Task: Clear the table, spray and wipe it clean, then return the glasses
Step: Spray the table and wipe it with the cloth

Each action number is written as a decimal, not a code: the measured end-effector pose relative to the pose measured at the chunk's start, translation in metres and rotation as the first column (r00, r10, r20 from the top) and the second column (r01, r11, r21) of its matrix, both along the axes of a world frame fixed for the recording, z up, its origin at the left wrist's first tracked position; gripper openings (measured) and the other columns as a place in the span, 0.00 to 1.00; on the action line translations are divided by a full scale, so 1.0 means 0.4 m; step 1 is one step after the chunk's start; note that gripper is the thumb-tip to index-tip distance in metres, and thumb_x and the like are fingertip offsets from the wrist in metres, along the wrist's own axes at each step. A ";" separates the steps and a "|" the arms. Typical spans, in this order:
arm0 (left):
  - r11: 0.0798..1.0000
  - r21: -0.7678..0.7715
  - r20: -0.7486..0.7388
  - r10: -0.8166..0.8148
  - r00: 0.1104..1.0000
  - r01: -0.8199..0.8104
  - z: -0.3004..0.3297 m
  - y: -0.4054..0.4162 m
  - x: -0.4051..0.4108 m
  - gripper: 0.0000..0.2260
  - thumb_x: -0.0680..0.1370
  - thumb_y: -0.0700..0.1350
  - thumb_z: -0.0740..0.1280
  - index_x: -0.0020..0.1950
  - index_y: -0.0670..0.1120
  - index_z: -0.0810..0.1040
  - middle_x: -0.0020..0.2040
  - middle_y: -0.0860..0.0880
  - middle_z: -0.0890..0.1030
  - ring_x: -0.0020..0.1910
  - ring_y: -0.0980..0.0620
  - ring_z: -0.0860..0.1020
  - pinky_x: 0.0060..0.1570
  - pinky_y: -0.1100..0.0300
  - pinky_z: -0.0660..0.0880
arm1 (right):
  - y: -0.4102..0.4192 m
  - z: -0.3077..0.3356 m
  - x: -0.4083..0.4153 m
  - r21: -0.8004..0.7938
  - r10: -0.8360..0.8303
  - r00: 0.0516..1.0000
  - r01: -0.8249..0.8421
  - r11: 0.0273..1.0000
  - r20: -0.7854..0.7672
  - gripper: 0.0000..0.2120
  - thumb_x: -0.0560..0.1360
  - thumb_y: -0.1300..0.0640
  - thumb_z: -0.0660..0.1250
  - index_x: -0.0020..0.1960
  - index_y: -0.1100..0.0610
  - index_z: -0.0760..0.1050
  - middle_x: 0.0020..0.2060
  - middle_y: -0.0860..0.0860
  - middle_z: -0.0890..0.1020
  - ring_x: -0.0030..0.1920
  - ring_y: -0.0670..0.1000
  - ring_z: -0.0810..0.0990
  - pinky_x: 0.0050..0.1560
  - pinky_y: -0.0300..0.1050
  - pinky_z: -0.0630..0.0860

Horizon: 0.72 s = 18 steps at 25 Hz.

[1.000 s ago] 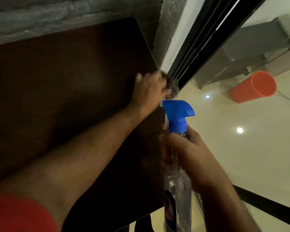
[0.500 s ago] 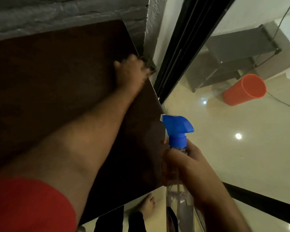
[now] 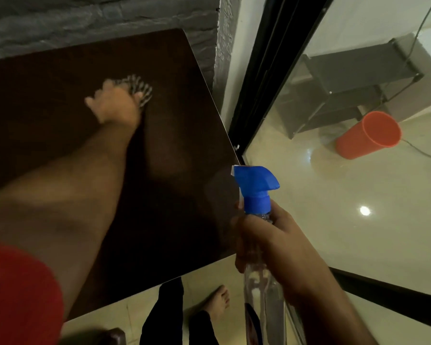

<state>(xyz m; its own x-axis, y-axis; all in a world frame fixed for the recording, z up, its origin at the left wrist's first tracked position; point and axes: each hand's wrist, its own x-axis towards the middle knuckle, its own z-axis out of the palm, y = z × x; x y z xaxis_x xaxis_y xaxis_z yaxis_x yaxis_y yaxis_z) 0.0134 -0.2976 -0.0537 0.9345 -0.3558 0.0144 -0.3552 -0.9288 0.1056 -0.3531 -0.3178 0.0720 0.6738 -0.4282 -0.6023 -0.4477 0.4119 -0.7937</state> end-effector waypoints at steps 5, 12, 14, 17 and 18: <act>0.841 -0.080 -0.066 -0.540 0.839 0.535 -0.003 -0.034 -0.420 0.16 0.79 0.58 0.59 0.57 0.49 0.77 0.58 0.46 0.75 0.55 0.45 0.74 0.59 0.45 0.65 | 0.032 -0.006 -0.033 0.048 0.012 0.999 -0.011 0.999 -0.038 0.14 0.69 0.55 0.70 0.52 0.54 0.72 0.28 0.53 0.77 0.29 0.53 0.76 0.30 0.43 0.75; 0.984 -0.008 0.059 -0.175 0.983 0.176 -0.016 0.211 -0.195 0.17 0.79 0.55 0.61 0.54 0.44 0.79 0.58 0.39 0.75 0.55 0.36 0.74 0.58 0.41 0.65 | 0.037 0.011 -0.076 0.049 -0.003 0.999 0.005 0.999 -0.036 0.12 0.72 0.59 0.68 0.54 0.54 0.71 0.31 0.54 0.76 0.28 0.51 0.76 0.33 0.44 0.76; 1.000 -0.025 0.000 0.014 1.000 -0.014 -0.014 0.144 -0.108 0.19 0.80 0.55 0.59 0.62 0.43 0.76 0.63 0.36 0.71 0.61 0.34 0.70 0.63 0.38 0.61 | 0.033 0.013 -0.098 0.020 -0.031 0.999 0.032 0.999 -0.031 0.11 0.73 0.59 0.68 0.54 0.54 0.71 0.30 0.54 0.76 0.28 0.51 0.75 0.31 0.42 0.76; 0.989 -0.026 -0.049 -0.150 0.987 0.149 -0.015 -0.002 -0.219 0.19 0.80 0.56 0.59 0.63 0.45 0.75 0.63 0.39 0.72 0.61 0.36 0.71 0.62 0.41 0.64 | 0.034 0.006 -0.122 0.008 -0.051 0.997 0.052 0.999 -0.056 0.10 0.73 0.59 0.67 0.53 0.55 0.71 0.30 0.55 0.76 0.28 0.52 0.75 0.30 0.40 0.76; 0.965 -0.043 -0.060 -0.262 0.963 0.260 -0.012 -0.026 -0.301 0.18 0.79 0.56 0.59 0.62 0.46 0.75 0.62 0.41 0.72 0.59 0.38 0.71 0.60 0.43 0.65 | 0.038 0.003 -0.127 0.012 -0.053 0.996 0.053 0.998 -0.066 0.10 0.73 0.59 0.67 0.53 0.56 0.71 0.30 0.55 0.76 0.28 0.52 0.75 0.30 0.40 0.76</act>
<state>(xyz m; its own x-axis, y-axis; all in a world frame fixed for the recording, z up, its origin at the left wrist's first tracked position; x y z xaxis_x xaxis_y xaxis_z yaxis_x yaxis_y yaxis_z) -0.1070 -0.3079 -0.0583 0.8086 -0.5878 -0.0266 -0.5762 -0.8002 0.1667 -0.4040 -0.3024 0.0730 0.6093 -0.4536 -0.6504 -0.4757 0.4472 -0.7575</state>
